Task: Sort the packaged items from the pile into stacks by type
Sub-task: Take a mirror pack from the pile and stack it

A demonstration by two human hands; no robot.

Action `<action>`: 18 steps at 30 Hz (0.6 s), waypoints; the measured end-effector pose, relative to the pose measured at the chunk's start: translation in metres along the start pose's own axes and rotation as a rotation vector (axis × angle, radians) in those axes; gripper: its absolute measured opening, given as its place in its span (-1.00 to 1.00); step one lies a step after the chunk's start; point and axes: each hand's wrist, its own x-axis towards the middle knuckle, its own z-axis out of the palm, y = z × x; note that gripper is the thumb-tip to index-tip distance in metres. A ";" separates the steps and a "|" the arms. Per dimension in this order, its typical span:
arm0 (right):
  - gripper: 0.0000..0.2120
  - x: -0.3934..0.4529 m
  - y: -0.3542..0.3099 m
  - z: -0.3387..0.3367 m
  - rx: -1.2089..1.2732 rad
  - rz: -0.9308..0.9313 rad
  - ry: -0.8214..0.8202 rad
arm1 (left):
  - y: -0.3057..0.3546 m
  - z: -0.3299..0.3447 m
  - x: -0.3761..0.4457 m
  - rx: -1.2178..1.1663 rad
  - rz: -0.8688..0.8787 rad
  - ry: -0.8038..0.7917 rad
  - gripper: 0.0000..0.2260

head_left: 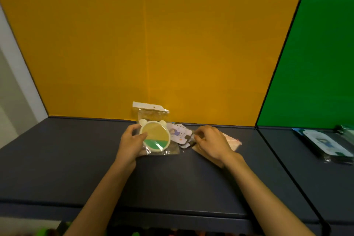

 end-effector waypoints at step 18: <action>-0.39 0.051 -0.032 0.016 -0.127 0.233 -0.204 | 0.003 -0.086 0.018 -0.139 -0.111 -0.032 -0.83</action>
